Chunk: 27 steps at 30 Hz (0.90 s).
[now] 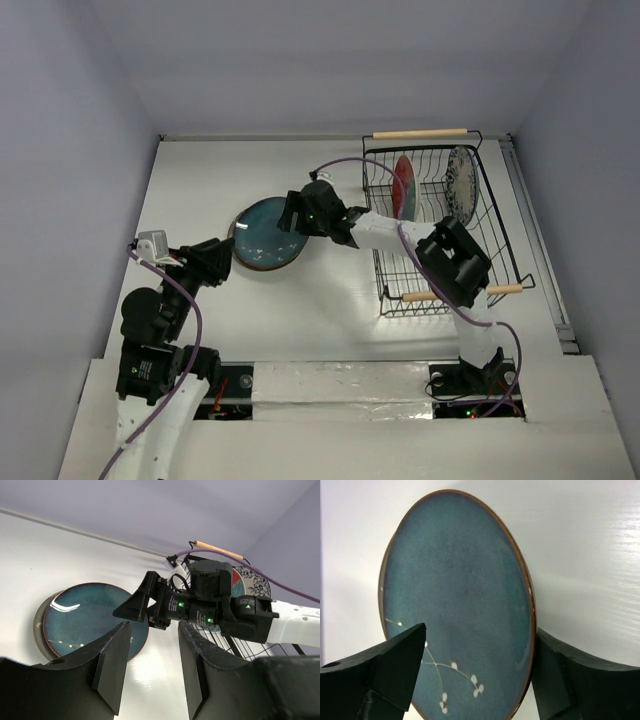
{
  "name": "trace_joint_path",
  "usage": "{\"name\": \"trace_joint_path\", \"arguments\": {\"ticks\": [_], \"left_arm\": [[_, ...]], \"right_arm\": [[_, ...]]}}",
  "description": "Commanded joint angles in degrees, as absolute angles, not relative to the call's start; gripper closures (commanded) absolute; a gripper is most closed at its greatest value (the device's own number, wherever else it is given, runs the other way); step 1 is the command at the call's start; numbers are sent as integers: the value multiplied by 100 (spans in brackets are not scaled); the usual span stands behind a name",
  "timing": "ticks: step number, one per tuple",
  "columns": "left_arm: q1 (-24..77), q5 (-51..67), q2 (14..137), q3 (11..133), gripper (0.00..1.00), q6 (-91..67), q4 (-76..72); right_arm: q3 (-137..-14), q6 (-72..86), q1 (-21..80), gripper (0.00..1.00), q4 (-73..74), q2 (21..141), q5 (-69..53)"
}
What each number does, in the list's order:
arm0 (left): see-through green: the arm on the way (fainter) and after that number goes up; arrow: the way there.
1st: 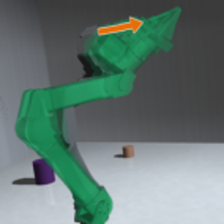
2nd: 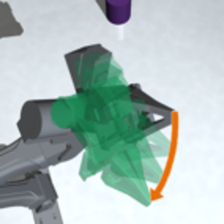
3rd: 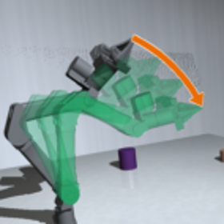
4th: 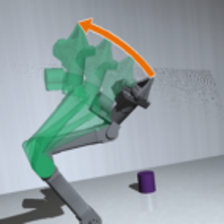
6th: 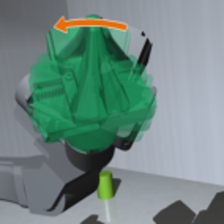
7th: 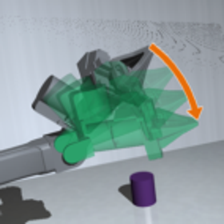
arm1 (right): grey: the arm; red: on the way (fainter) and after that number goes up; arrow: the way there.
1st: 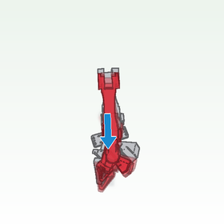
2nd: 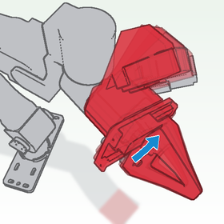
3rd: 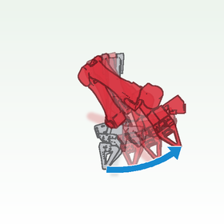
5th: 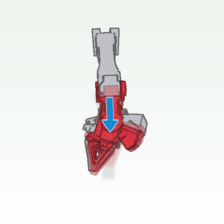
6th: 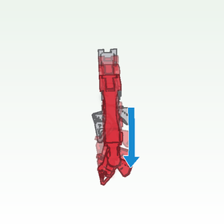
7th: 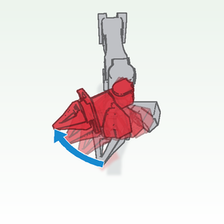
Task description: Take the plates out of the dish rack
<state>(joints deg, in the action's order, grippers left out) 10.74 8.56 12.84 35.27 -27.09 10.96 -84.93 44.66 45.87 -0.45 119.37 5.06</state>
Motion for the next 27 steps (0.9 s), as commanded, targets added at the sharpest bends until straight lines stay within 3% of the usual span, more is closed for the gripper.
{"name": "trace_joint_path", "arguments": {"ticks": [1,7,27], "left_arm": [[1028,923,1239,3577,60,-2707,791],[1028,932,1248,3568,60,-2707,791],[1028,905,1204,3577,60,-2707,800]], "right_arm": [[-9017,3973,4816,16,472,11839,1089],[-9430,3560,4931,0,1202,12066,1731],[-10379,3261,5309,0,1749,12788,1555]]}}
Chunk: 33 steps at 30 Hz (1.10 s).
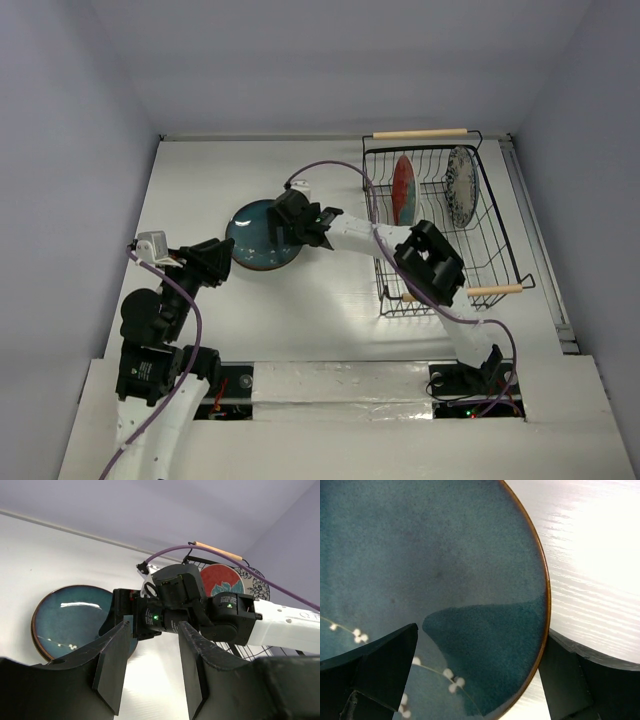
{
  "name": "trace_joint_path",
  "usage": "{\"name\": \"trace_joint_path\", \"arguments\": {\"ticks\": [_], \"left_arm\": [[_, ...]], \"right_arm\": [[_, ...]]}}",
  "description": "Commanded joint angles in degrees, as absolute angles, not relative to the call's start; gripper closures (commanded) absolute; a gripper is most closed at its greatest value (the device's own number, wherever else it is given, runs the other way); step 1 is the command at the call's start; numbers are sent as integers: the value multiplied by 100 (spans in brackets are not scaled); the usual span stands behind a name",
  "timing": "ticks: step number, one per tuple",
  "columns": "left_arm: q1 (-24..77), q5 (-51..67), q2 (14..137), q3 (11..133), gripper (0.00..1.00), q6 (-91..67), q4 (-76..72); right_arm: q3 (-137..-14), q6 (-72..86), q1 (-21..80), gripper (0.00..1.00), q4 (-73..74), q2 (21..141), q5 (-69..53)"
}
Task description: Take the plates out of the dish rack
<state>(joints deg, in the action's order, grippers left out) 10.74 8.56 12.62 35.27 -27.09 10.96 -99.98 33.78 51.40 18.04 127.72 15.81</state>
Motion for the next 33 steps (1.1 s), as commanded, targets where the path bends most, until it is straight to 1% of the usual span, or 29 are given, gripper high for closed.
{"name": "trace_joint_path", "arguments": {"ticks": [1,4,7,11,16,17,18,19,20,22,23,25,26,27,29,30,31,33], "left_arm": [[1028,905,1195,3586,60,-2707,800],[1028,897,1178,3577,60,-2707,800],[1028,896,1169,3577,60,-2707,817],[1028,896,1178,3586,60,-2707,817],[1028,879,1160,3586,60,-2707,817],[1028,879,1160,3586,60,-2707,809],[1028,888,1160,3586,60,-2707,817],[1028,870,1169,3586,60,-2716,817],[1028,870,1160,3586,60,-2707,817],[1028,879,1151,3586,61,-2707,826],[1028,879,1143,3577,62,-2707,817],[1028,888,1125,3568,67,-2716,800],[1028,879,1125,3568,77,-2716,791],[1028,870,1125,3568,82,-2725,800],[1081,809,1116,3568,94,-2725,809],[1081,782,1125,3577,96,-2725,817],[1081,774,1134,3568,97,-2725,817],[1081,791,1160,3577,96,-2725,826]], "right_arm": [[-10380,3261,5309,0,1793,12753,1608],[-10336,3191,5309,0,1907,12622,1827],[-10257,3076,5309,0,2117,12306,2354],[-10055,2857,5309,0,2258,11612,3013],[-9950,2479,5309,0,2531,10663,3488],[-9888,2400,5256,4,2549,10487,3733],[-9714,2295,5256,10,2566,10311,3866],[-9573,2250,5143,42,2549,9866,4006],[-9423,2198,4950,65,2523,9626,4225],[-8940,2057,4660,97,2488,9126,4315],[-8756,1996,4249,100,2453,8627,4298],[-8263,1881,3738,100,2426,8193,4149],[-8123,1846,3474,100,2434,7861,4096],[-7982,1785,3011,100,2435,7718,4113],[-7683,1758,2577,100,2522,7516,4140],[-7595,1740,2158,100,2531,7367,4140],[-7507,1723,1971,85,2549,7304,4122],[-7383,1644,1654,60,2627,7286,4209]]}}
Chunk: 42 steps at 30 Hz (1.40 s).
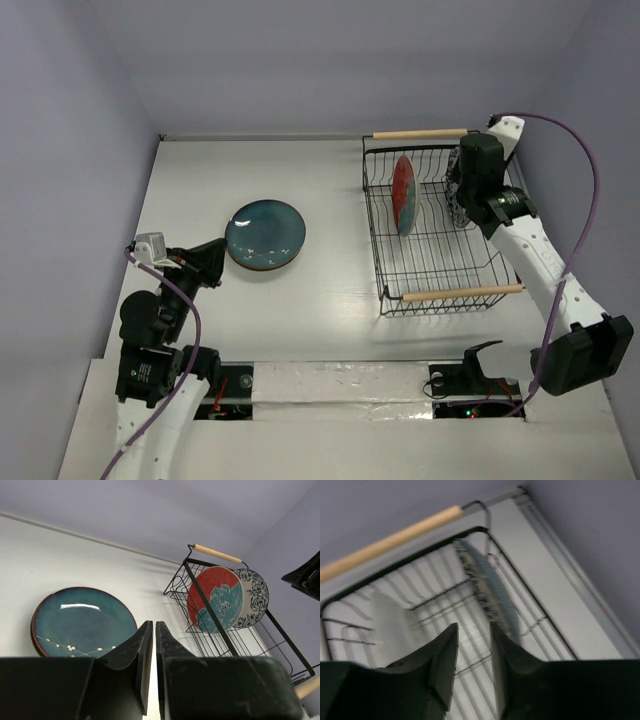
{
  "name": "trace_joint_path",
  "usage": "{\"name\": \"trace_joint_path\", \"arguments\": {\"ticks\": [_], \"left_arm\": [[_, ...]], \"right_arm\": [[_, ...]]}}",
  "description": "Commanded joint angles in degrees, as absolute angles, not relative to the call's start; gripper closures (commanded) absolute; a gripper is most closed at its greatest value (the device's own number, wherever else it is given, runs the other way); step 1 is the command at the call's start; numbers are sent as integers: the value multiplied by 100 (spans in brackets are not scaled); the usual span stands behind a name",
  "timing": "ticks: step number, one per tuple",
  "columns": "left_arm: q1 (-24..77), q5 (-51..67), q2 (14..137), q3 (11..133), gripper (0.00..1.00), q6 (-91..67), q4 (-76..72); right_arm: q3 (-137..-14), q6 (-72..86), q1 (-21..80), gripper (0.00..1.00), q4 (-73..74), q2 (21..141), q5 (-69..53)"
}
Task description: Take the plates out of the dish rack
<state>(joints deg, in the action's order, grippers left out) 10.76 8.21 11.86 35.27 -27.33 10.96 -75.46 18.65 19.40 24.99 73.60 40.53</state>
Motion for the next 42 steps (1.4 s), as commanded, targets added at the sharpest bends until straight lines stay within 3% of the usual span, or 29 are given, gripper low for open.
{"name": "trace_joint_path", "arguments": {"ticks": [1,4,9,16,19,23,34,42], "left_arm": [[1133,800,1178,3577,95,-2725,826],[1195,809,1230,3595,87,-2716,844],[1257,800,1292,3604,79,-2707,870],[1310,791,1239,3604,77,-2707,870],[1362,773,1196,3612,76,-2707,870],[1362,773,1187,3612,76,-2698,879],[1362,765,1151,3612,74,-2707,870],[1362,756,1134,3604,72,-2707,870]], "right_arm": [[-7383,1617,1470,44,2750,7321,4306],[-7400,1538,1301,32,2821,7575,4316],[-7575,1494,959,33,2751,8190,4070],[-8024,1380,844,46,2855,9025,4060],[-8253,1327,844,57,3014,9290,4166],[-8244,1266,844,73,3076,9273,4201],[-8788,967,1072,98,3550,8983,4543],[-9140,721,1072,100,3691,8719,4737]]}}
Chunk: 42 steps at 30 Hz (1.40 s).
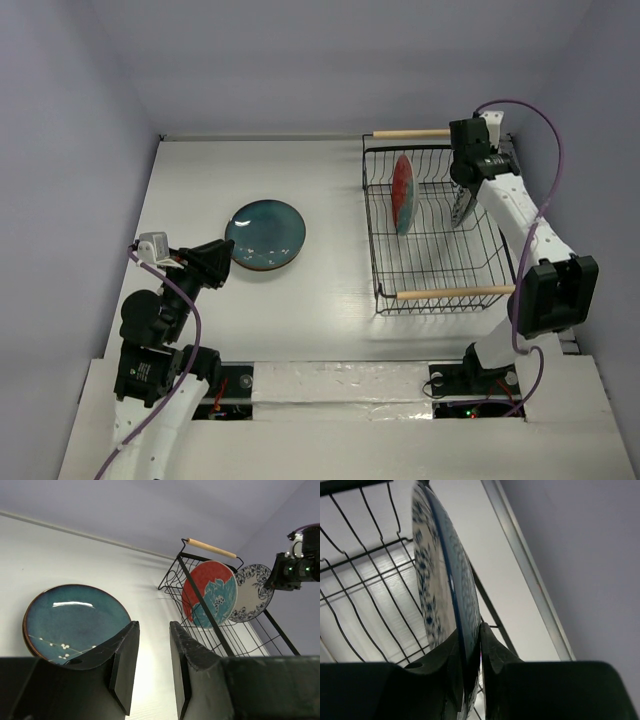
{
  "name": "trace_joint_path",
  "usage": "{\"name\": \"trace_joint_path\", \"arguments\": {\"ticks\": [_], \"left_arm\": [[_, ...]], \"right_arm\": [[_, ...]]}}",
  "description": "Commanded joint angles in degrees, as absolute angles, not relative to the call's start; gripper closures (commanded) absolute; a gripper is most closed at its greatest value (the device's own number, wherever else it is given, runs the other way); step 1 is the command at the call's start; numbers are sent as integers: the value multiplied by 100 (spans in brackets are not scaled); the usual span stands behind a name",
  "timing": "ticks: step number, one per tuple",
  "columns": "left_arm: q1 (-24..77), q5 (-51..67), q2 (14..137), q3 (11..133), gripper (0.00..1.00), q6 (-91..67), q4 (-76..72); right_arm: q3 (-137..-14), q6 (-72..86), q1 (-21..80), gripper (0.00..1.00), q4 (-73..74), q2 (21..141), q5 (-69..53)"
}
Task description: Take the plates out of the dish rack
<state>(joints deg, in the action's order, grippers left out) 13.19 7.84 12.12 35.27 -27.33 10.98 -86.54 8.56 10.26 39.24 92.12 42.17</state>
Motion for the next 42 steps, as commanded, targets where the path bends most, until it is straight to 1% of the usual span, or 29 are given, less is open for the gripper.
{"name": "trace_joint_path", "arguments": {"ticks": [1,5,14,17,20,21,23,24,26,28,30,32,35,39,42], "left_arm": [[1362,756,1134,3612,72,-2707,879],[1362,773,1160,3604,72,-2707,870],[1362,765,1178,3604,72,-2707,870],[1362,765,1187,3612,71,-2707,870],[1362,756,1187,3604,71,-2707,870],[1362,756,1187,3604,71,-2707,861],[1362,747,1178,3612,71,-2716,870],[1362,730,1178,3604,71,-2725,879],[1362,721,1186,3604,71,-2716,879],[1362,695,1204,3604,71,-2716,888],[1310,694,1230,3612,71,-2725,905],[1310,677,1239,3612,71,-2716,914],[1310,659,1248,3621,71,-2725,923],[1257,694,1248,3621,71,-2716,905],[1257,773,1230,3621,71,-2707,870]], "right_arm": [[-9158,747,1072,100,3726,8684,4746],[-9150,887,1125,100,3595,8263,4658],[-9062,1371,1125,100,3209,6998,3929],[-8930,1608,1125,100,2927,6409,3464],[-8807,1845,1178,100,2524,5907,2455],[-8737,1915,1178,100,2435,5819,1826],[-8640,2214,1300,100,2094,5678,1146],[-8466,2345,1370,100,1900,5660,490],[-8271,2741,1625,100,1276,5748,54],[-8113,3013,2186,100,707,5975,-219],[-8138,3146,2704,100,432,6476,-246],[-8121,3462,2952,100,-225,6836,-456],[-8260,3849,3391,100,-798,7565,-589],[-8717,4043,3972,100,-1028,8715,-326],[-9130,4271,4245,100,-1072,9314,-184]]}}
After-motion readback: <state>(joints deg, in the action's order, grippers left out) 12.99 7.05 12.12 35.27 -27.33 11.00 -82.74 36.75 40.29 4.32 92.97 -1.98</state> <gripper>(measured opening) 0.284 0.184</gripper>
